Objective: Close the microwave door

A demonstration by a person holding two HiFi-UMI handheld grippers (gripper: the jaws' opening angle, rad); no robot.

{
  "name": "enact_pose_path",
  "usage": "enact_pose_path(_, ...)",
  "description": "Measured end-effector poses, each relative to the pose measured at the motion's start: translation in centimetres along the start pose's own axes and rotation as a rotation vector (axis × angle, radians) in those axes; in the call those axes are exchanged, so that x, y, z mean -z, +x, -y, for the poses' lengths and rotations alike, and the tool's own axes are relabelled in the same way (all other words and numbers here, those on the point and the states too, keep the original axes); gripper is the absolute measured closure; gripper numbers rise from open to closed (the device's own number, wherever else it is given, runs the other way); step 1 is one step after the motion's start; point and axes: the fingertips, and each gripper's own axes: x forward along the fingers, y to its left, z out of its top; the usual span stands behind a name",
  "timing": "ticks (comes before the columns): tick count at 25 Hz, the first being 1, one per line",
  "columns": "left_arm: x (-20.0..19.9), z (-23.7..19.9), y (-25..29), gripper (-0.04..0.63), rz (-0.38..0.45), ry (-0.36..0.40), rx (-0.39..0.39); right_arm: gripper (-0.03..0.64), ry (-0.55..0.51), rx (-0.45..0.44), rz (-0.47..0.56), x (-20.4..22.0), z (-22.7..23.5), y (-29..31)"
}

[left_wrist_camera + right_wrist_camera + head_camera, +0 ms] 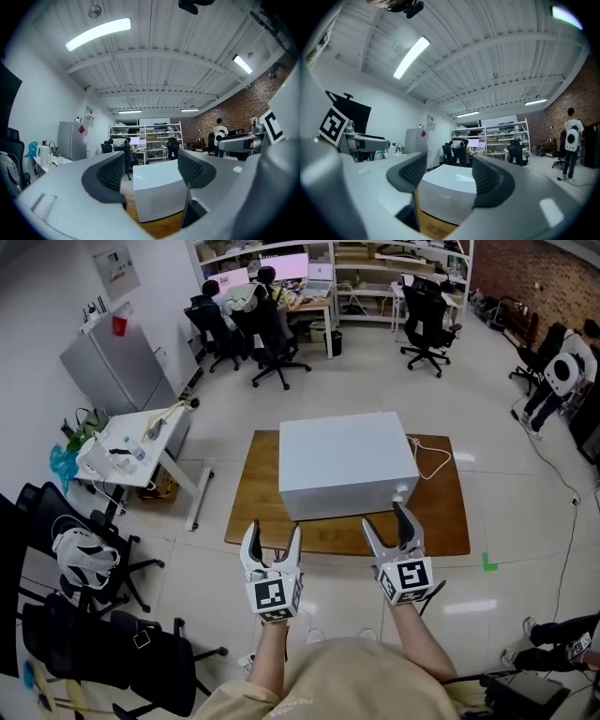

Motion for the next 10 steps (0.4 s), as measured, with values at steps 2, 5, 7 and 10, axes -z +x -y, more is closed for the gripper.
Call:
enact_pose_path(2, -0.3, -0.1, 0.1, 0.241, 0.003, -0.006, 0.010, 0.319, -0.006, -0.001, 0.018, -0.8, -0.2, 0.1)
enact_pose_path(5, -0.6, -0.1, 0.2, 0.247, 0.012, -0.012, 0.035, 0.319, -0.010, 0.002, 0.036, -1.6, -0.9, 0.2)
enact_pose_path(7, -0.7, 0.2, 0.4, 0.247, 0.008, -0.018, 0.050, 0.319, -0.012, 0.007, 0.035, -1.9, -1.1, 0.3)
enact_pose_path(10, -0.9, 0.5, 0.7, 0.247, 0.004, -0.019, 0.067, 0.319, -0.014, 0.015, 0.028, -2.1, -1.2, 0.4)
